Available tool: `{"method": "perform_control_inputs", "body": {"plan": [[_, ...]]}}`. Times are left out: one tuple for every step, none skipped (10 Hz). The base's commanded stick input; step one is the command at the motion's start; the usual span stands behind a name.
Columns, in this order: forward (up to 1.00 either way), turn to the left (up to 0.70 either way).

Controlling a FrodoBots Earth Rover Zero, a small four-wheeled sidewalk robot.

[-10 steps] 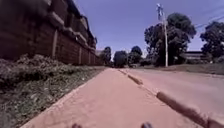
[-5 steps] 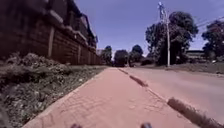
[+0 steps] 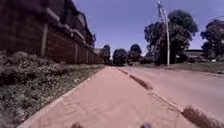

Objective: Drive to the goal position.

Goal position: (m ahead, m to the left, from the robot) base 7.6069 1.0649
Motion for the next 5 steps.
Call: {"method": "perform_control_inputs", "body": {"plan": [[0.85,0.0],[0.85,0.0],[0.85,0.0],[0.85,0.0],[0.85,0.0]]}}
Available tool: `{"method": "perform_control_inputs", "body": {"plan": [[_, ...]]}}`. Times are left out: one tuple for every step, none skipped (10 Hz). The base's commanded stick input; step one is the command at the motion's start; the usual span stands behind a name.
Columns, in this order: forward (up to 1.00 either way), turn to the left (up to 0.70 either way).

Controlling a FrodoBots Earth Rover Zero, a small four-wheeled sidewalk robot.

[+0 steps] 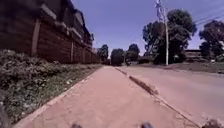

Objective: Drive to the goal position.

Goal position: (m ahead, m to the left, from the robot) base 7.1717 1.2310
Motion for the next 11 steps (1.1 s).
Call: {"method": "perform_control_inputs", "body": {"plan": [[0.85,0.0],[0.85,0.0],[0.85,0.0],[0.85,0.0],[0.85,0.0],[0.85,0.0],[0.85,0.0],[0.85,0.0],[0.85,0.0],[0.85,0.0],[0.85,0.0]]}}
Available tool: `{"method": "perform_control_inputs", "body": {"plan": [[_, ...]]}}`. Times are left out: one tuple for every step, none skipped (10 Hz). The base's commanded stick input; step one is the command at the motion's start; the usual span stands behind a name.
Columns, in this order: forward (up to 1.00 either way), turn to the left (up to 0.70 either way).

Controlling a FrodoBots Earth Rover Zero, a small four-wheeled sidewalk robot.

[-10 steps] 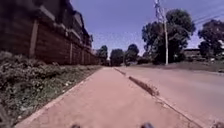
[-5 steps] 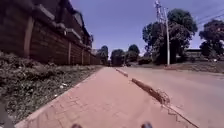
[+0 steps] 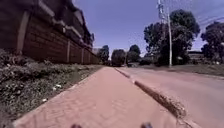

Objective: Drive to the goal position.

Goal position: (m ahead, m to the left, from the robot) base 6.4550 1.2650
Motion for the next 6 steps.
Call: {"method": "perform_control_inputs", "body": {"plan": [[0.85,0.0],[0.85,0.0],[0.85,0.0],[0.85,0.0],[0.85,0.0],[0.85,0.0]]}}
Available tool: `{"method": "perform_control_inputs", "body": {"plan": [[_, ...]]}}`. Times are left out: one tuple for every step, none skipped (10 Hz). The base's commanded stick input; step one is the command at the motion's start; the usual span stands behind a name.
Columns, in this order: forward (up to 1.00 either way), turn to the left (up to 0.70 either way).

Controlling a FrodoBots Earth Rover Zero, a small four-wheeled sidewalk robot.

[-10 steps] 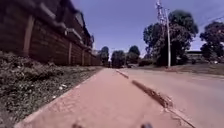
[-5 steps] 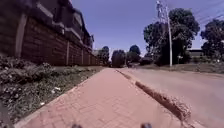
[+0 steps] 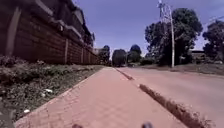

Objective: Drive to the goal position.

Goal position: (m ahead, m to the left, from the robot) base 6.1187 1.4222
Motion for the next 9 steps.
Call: {"method": "perform_control_inputs", "body": {"plan": [[0.85,0.0],[0.85,0.0],[0.85,0.0],[0.85,0.0],[0.85,0.0],[0.85,0.0],[0.85,0.0],[0.85,0.0],[0.85,0.0]]}}
